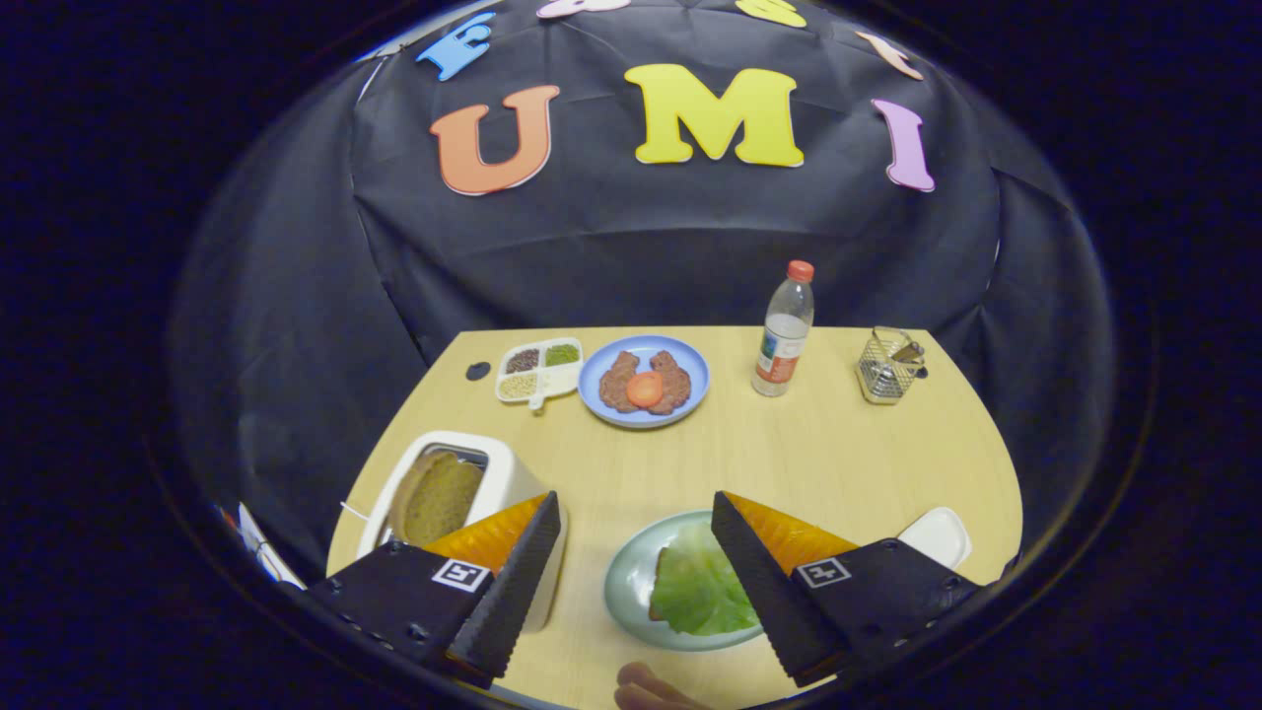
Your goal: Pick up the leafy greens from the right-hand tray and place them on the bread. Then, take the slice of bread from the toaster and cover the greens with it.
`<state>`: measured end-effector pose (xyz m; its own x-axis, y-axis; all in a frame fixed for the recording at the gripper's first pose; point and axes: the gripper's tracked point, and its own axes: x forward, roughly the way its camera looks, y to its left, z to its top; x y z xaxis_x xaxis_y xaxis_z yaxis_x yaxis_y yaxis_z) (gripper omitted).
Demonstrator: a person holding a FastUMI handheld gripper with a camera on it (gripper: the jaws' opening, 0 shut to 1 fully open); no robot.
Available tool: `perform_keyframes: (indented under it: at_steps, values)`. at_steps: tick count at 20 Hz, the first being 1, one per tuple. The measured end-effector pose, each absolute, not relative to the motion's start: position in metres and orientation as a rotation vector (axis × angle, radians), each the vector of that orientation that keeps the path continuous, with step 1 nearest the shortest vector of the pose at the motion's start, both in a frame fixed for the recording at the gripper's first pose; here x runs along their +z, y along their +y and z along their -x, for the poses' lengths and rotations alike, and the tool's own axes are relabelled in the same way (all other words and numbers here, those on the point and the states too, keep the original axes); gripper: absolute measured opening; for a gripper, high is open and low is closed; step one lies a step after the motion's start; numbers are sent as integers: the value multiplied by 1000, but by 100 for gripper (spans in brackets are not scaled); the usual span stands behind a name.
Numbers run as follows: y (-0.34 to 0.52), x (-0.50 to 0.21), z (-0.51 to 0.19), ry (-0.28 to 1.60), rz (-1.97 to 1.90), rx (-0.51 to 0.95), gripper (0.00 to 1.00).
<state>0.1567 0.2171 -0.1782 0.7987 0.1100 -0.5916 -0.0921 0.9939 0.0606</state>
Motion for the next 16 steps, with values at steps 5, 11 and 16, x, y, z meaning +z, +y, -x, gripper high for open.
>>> perform_keyframes:
  at_steps: [5, 11, 16]
  values:
    - [284, -169, -149, 632, -30, 162, 97]
    - [338, -189, -151, 659, 30, 160, 92]
    - [347, -215, -159, 739, 18, 67, 70]
